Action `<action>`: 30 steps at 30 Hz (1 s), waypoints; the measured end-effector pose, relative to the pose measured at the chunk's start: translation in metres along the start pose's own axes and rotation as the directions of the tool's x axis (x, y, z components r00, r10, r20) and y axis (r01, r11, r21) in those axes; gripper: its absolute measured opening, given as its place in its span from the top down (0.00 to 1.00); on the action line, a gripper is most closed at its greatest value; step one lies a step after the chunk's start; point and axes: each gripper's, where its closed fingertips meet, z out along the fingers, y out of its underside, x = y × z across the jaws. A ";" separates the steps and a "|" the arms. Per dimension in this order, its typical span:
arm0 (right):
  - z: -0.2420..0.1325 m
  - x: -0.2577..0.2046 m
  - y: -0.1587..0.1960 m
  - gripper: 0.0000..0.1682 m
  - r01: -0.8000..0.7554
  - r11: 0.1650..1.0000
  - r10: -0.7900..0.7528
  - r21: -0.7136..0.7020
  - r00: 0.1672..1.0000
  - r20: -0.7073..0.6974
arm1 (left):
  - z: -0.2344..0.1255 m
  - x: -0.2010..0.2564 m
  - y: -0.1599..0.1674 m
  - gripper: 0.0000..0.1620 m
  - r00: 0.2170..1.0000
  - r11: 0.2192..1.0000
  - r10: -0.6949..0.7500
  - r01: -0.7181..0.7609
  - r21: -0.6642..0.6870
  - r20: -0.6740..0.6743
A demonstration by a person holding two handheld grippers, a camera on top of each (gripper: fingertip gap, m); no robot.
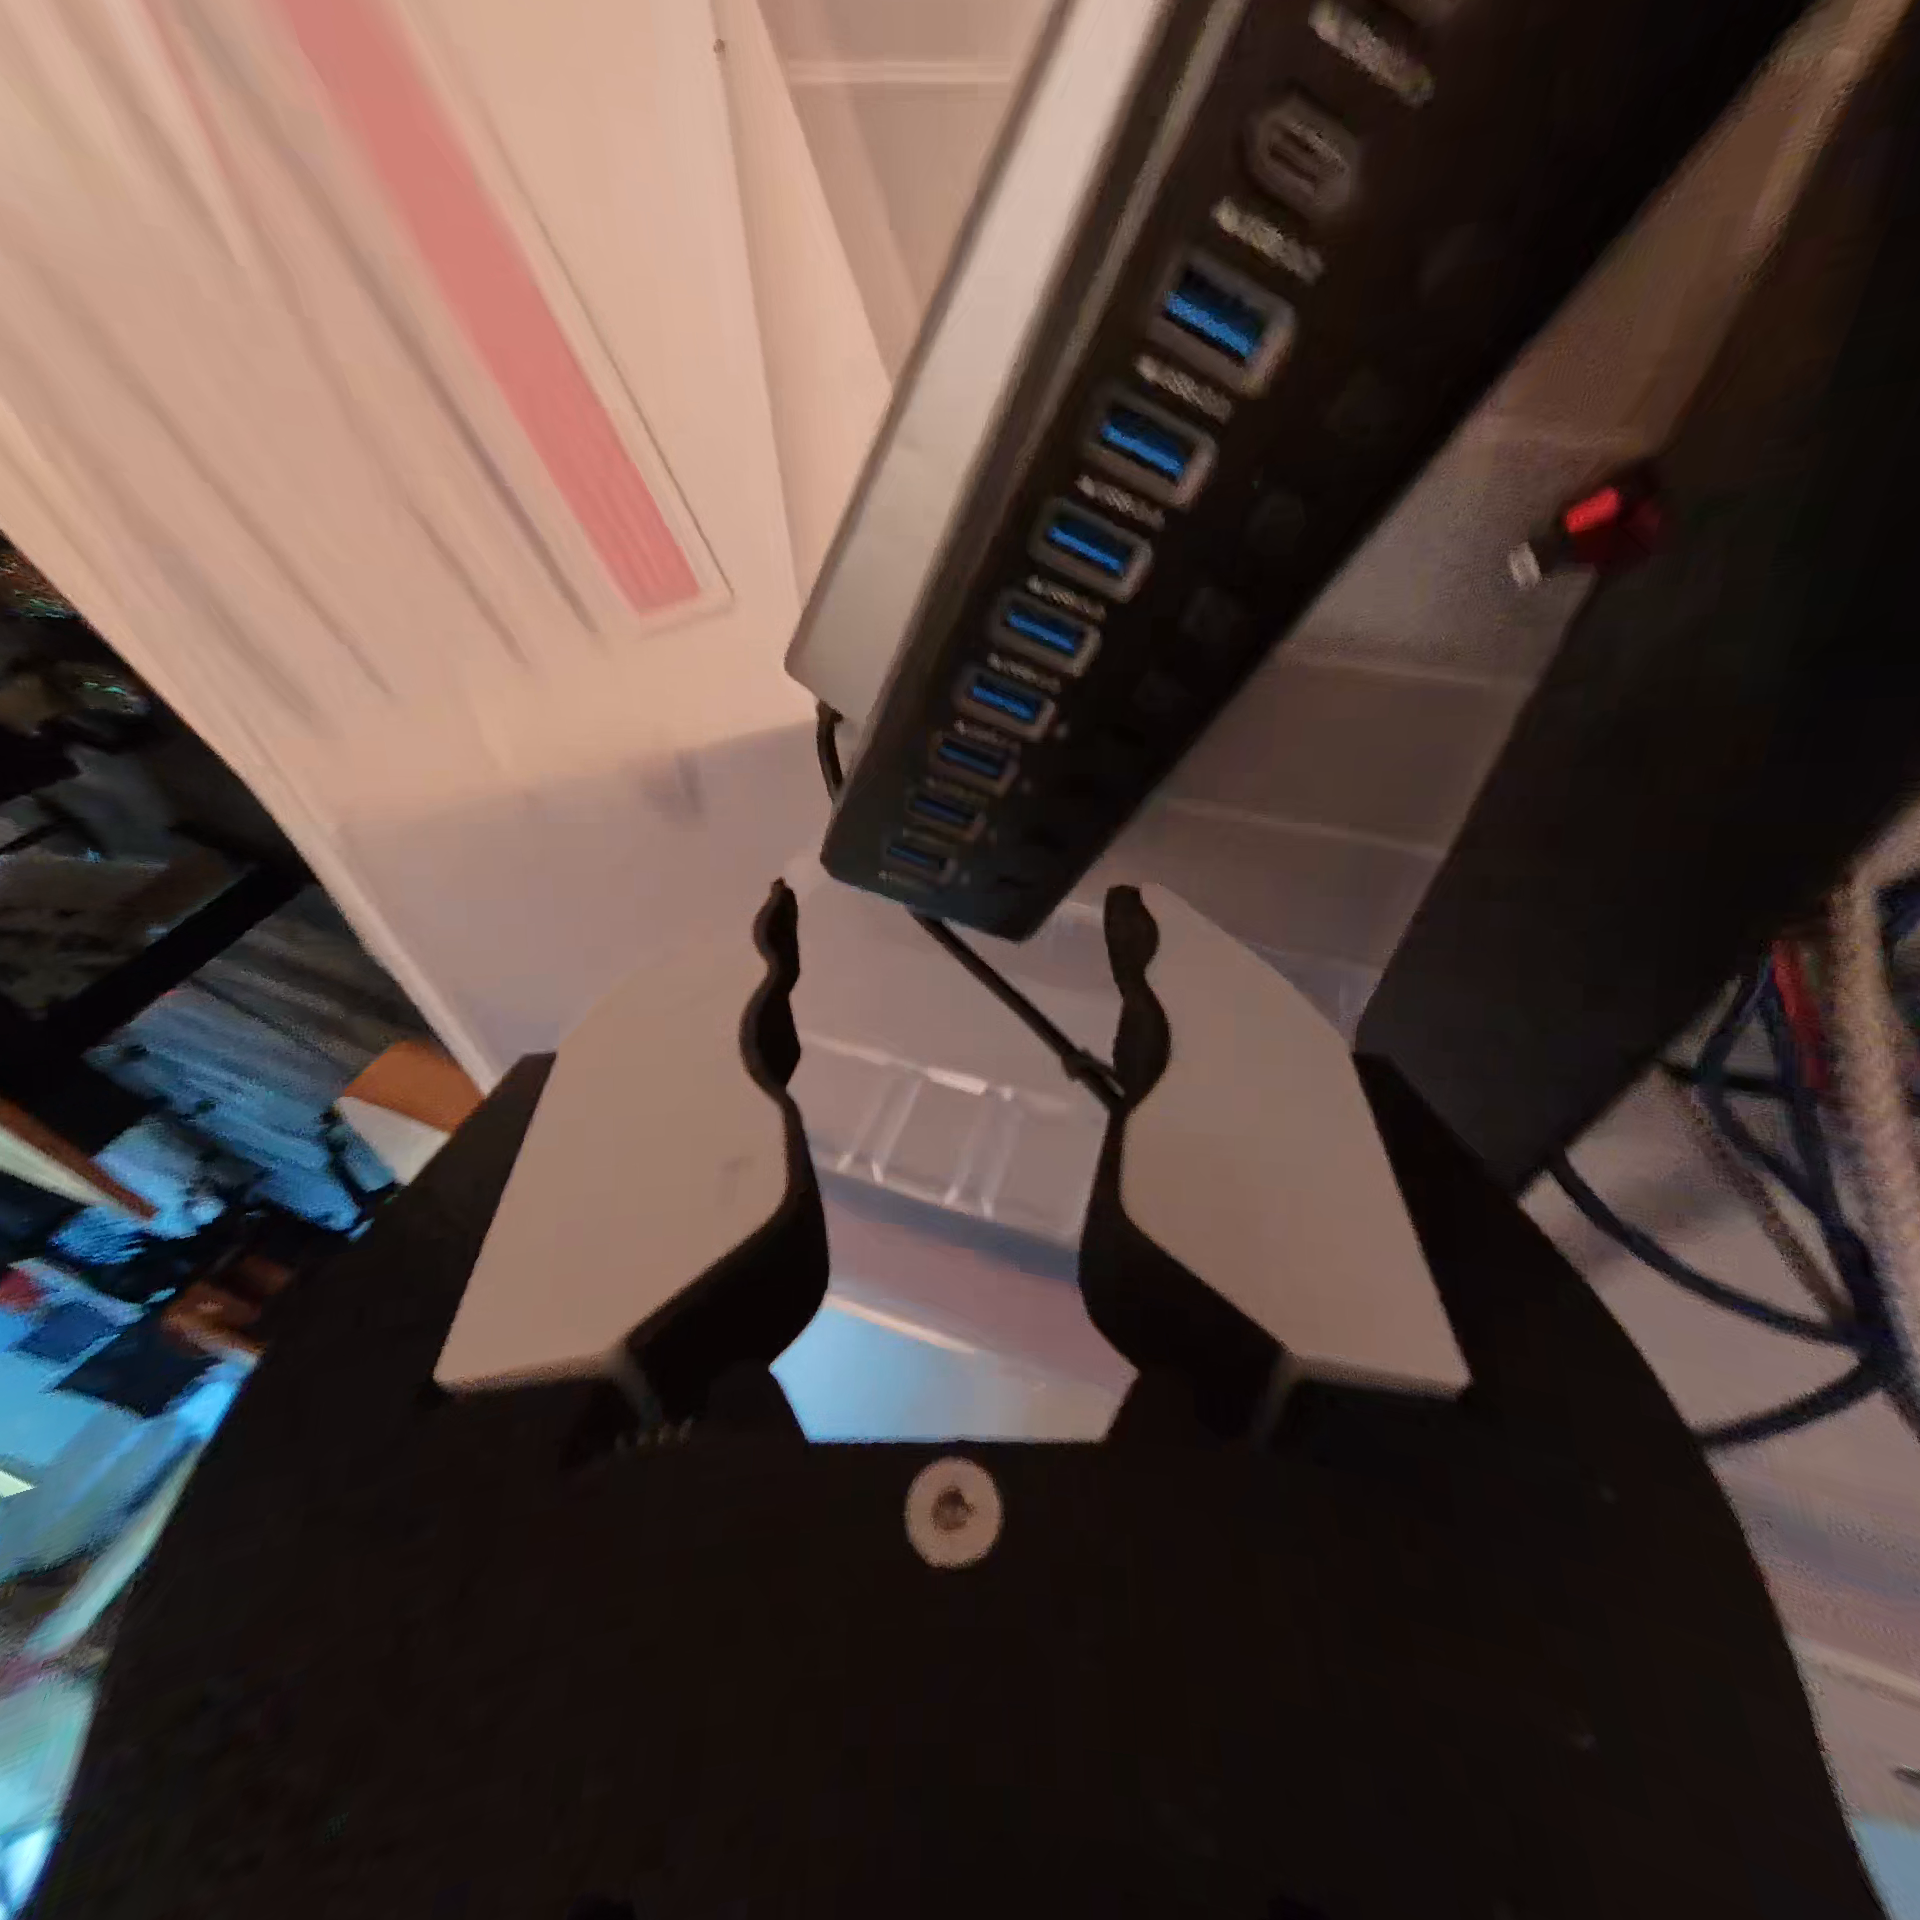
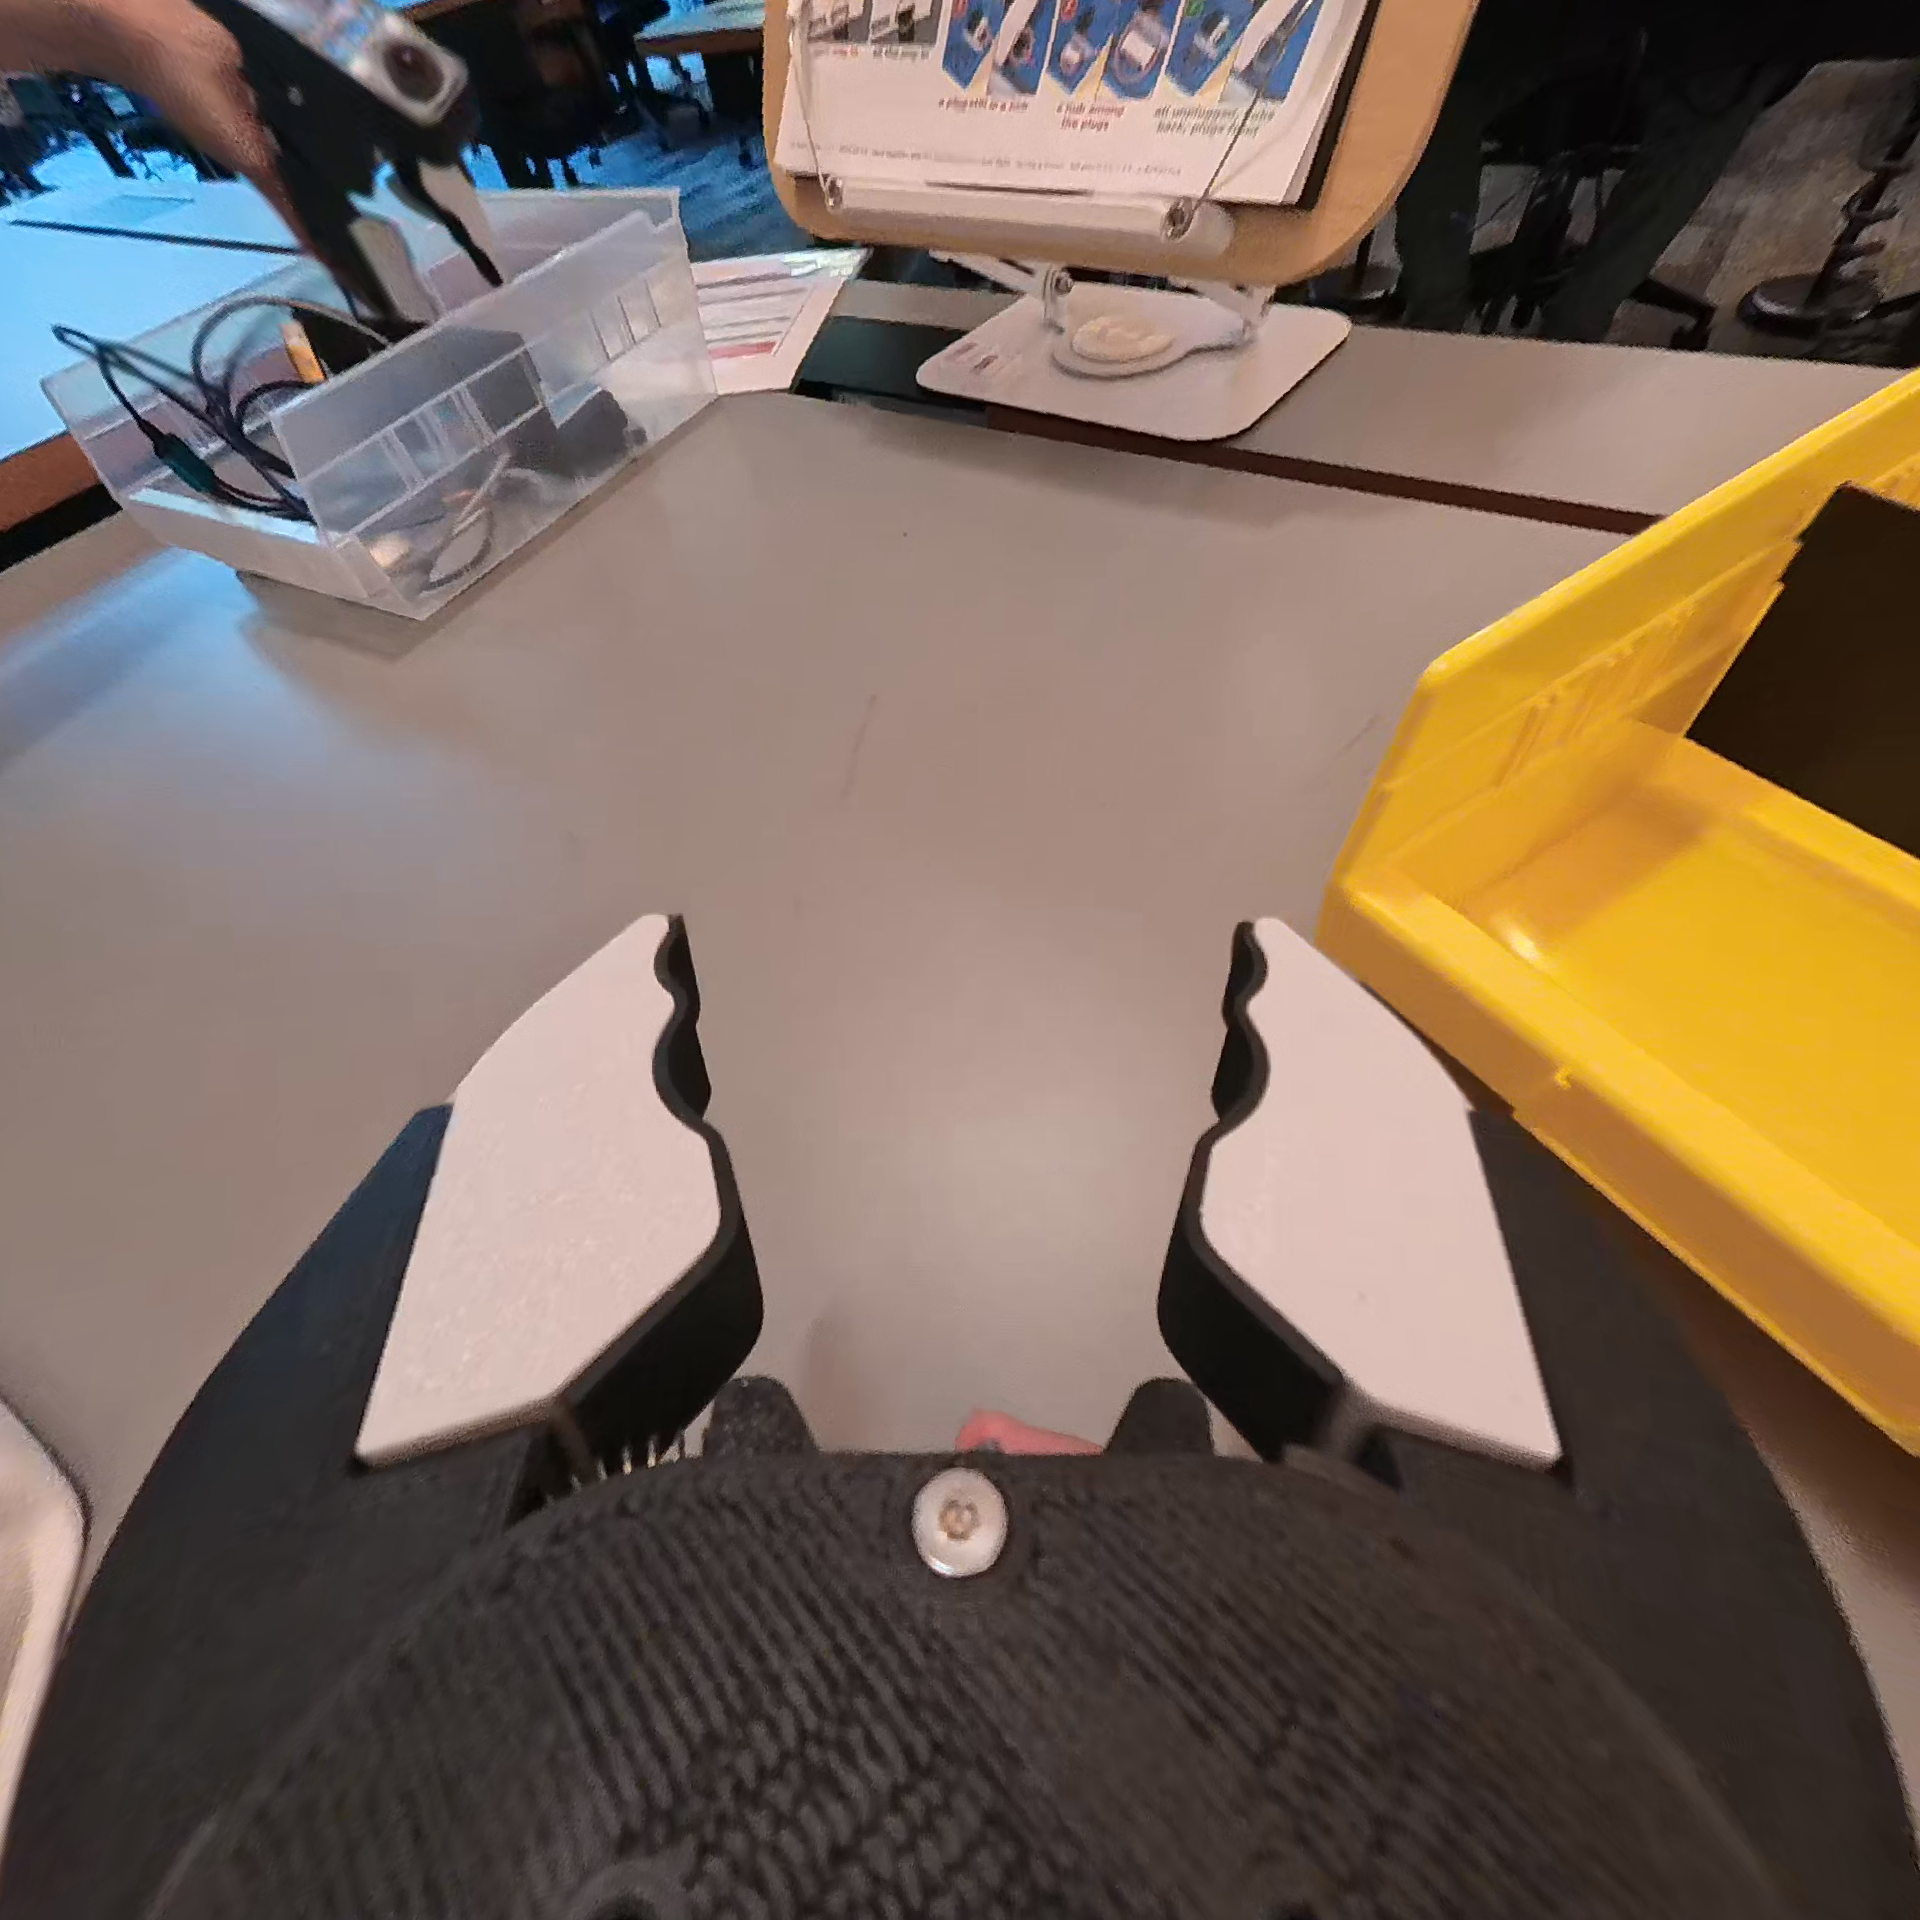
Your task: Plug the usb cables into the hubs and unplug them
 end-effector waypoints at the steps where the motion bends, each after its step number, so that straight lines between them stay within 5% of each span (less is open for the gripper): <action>1: 0.004 -0.001 0.002 0.42 0.004 1.000 -0.004 -0.017 1.000 0.008 | 0.003 -0.001 -0.005 0.63 0.999 0.999 -0.035 0.036 0.021 -0.026; 5: 0.019 0.001 0.005 0.42 0.043 0.996 -0.042 -0.076 0.999 0.021 | 0.009 0.013 -0.020 0.64 0.987 0.998 0.023 -0.014 0.059 -0.159; 12: 0.041 0.001 -0.005 0.43 0.038 0.997 -0.034 -0.070 0.997 0.063 | 0.029 0.003 -0.022 0.48 0.987 0.987 0.155 -0.156 -0.032 -0.026; 14: 0.046 0.001 -0.003 0.44 0.036 0.996 -0.031 -0.081 0.997 0.072 | 0.034 0.013 -0.021 0.57 0.981 0.985 0.168 -0.172 -0.030 -0.092; 18: 0.051 0.002 -0.003 0.44 0.042 0.995 -0.035 -0.089 0.997 0.072 | 0.034 0.016 -0.022 0.59 0.982 0.993 0.119 -0.117 0.021 -0.144; 30: 0.054 -0.008 -0.012 0.48 0.043 0.997 -0.038 -0.062 0.997 0.070 | 0.029 0.013 -0.012 0.61 0.998 0.996 -0.050 0.052 0.072 -0.029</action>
